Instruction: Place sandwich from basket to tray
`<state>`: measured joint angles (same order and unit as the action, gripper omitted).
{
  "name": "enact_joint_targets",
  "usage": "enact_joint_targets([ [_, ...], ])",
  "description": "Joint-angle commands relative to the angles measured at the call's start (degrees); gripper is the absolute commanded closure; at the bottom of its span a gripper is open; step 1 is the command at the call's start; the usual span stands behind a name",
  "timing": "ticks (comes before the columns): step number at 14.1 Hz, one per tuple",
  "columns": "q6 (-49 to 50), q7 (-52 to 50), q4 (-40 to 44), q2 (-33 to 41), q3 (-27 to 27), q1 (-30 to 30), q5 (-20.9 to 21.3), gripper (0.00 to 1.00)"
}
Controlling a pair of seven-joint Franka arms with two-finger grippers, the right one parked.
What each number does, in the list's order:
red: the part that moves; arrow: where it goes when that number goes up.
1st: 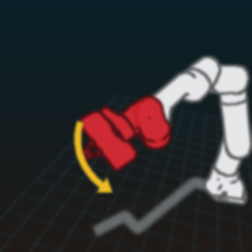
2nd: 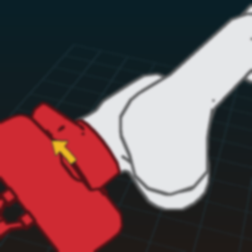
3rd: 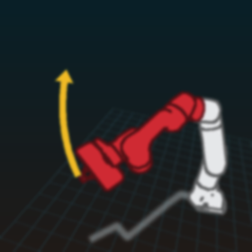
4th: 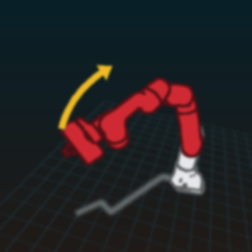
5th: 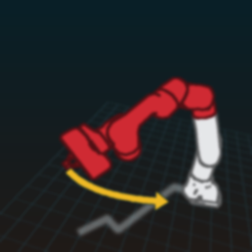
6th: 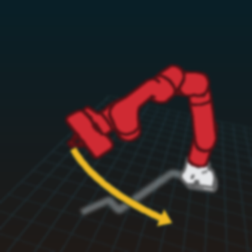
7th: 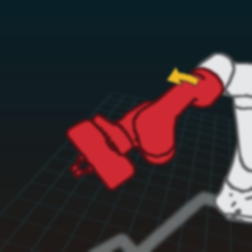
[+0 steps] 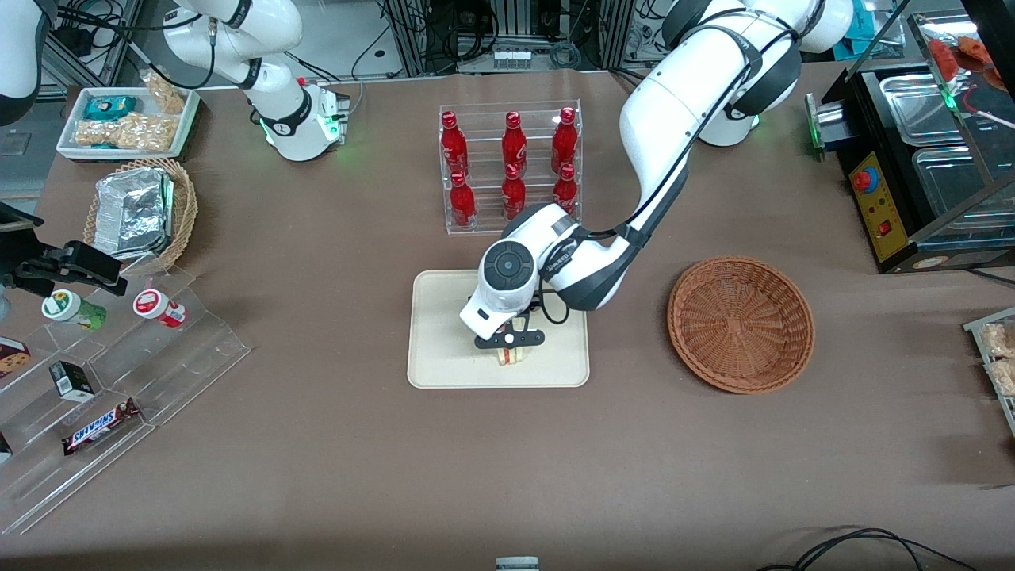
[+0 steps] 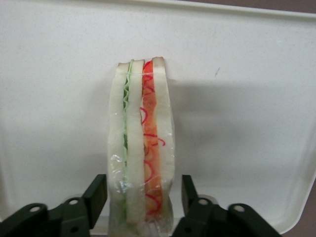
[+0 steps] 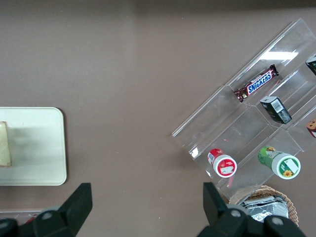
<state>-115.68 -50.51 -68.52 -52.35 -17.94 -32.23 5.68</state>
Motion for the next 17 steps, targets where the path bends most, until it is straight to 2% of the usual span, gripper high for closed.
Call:
enact_joint_targets([
  [1, 1.0, -2.1, 2.3, 0.7, 0.9, -0.8, 1.2, 0.0],
  [4, 8.1, -2.2, 2.3, 5.6, 1.4, -0.1, 1.3, 0.0],
  [7, 17.4, 0.2, 1.4, 12.3, 0.9, 5.5, 0.7, 0.0],
  [9, 24.1, 3.1, 0.2, 17.7, 1.1, 7.2, 0.4, 0.0],
  [10, 26.0, 4.9, -1.9, 20.6, 1.1, 9.9, 0.2, 0.0],
  [12, 27.1, 11.0, -8.8, 28.1, 1.1, 15.4, -2.7, 0.0],
  [14, 30.6, 15.2, -13.5, 33.3, 1.1, 21.2, -3.0, 0.0],
  [17, 39.4, 23.6, -13.1, 36.1, 1.2, 30.6, -3.0, 0.0],
])
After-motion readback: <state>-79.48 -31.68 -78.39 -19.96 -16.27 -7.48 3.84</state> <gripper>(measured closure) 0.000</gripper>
